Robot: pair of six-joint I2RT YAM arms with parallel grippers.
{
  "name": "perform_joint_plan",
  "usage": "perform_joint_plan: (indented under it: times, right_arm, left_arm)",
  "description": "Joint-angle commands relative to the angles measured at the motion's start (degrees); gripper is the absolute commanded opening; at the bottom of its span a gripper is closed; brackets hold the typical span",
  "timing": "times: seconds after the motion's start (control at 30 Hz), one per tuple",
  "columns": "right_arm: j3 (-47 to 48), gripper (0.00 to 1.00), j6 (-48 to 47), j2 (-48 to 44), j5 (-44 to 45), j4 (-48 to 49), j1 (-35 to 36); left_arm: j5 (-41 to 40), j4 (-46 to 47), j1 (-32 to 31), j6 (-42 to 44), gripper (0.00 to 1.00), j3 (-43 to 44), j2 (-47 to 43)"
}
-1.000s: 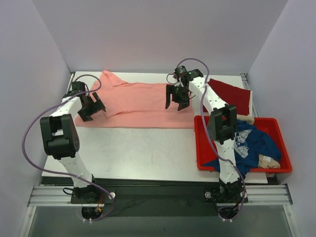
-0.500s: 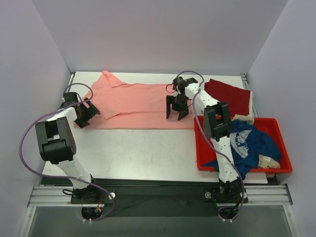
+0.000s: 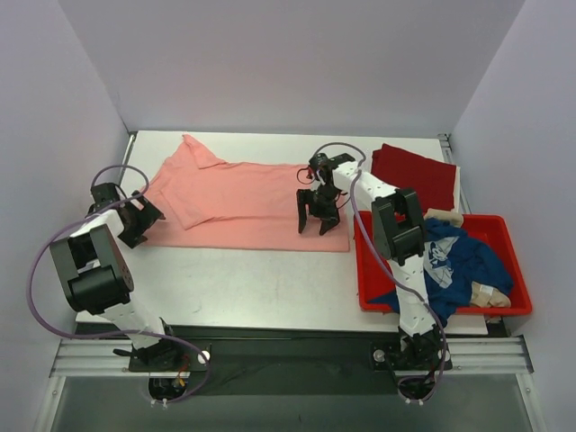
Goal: Fold and stack the t-shirts
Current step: Fold the flattened tshirt in 1/3 of the way
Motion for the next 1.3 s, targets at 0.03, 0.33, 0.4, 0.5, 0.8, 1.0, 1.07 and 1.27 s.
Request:
perform_joint_plan:
  times: [0.03,0.33,0.4,0.5,0.8,1.0,1.07,1.27]
  right_arm:
    - [-7.64,0.65,-0.67,-1.53,0.65,-5.26,2.97]
    - [-13.80,0.65,0.39,-6.54,0.56,-5.26,7.20]
    - [-14.68,0.65,0.56,-7.42,0.56,-5.34,7.72]
    - [-14.68,0.65,0.39,-8.56,0.38,-5.35,7.90]
    - [-6.78,0.65,-0.32,-12.43,-2.16,-5.70,7.90]
    - [-6.15,0.65,-0.05,-13.75,-2.08,-5.78,7.81]
    - [-6.42,0.65,-0.14,-13.58,-2.08,-5.78,7.64]
    - [-6.42,0.65,0.21,-13.67,-2.52,-5.70,7.73]
  left_arm:
    - [-7.55,-6.61,3.29,4.47,0.97,-2.48,0.44]
    - [-13.88,-8.99,6.28,8.24,0.97,-6.34,-2.63]
    - [-14.06,-9.17,6.37,8.60,0.97,-6.70,-3.77]
    - [-13.19,-9.87,5.58,8.95,0.97,-6.88,-6.84]
    - [-16.61,-14.70,-6.63,10.89,0.96,-2.92,-20.03]
    - [-17.31,-16.29,-14.19,9.22,0.82,-7.30,-23.46]
    - [-16.96,-15.76,-14.81,8.26,0.73,-9.33,-23.55]
    - [-13.01,-12.07,-14.90,8.07,0.57,-9.95,-20.05]
